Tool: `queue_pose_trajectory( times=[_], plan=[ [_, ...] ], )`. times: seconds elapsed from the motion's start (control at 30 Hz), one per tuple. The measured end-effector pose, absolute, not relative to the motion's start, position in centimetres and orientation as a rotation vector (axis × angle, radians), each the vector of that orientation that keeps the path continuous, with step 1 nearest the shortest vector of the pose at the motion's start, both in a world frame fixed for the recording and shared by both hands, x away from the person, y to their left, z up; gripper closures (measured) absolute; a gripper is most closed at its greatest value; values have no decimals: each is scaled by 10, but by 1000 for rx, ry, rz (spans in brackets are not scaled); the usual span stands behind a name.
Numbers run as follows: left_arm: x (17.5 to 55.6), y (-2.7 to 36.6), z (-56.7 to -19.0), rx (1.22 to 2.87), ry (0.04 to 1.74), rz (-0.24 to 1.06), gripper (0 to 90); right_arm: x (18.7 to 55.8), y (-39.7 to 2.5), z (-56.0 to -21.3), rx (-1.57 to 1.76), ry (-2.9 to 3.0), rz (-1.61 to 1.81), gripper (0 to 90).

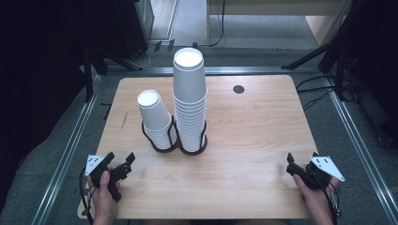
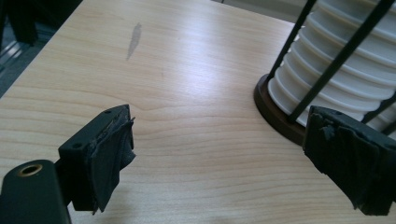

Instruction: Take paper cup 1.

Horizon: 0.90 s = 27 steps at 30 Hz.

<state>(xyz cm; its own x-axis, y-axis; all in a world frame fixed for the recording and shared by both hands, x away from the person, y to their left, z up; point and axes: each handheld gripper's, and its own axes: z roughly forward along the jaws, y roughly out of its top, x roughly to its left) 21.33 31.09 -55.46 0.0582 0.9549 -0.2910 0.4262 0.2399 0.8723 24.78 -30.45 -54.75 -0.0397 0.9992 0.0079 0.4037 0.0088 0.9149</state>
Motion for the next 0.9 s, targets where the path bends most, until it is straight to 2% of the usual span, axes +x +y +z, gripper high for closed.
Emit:
queue_pose_trajectory(
  times=[0.33,0.5,0.6,0.9],
  plan=[
    [214,311,-554,1309,1532,741,87,245,-308,-544,1485,1524,1011,130],
    [214,311,-551,1265,1509,751,88,244,-304,-527,1497,1529,1102,103],
    [214,307,-545,1273,1482,774,88,241,-294,-512,1437,1542,1147,69],
    [213,286,-525,1336,1404,788,88,236,-257,-486,1338,1622,1237,52]
  ],
)
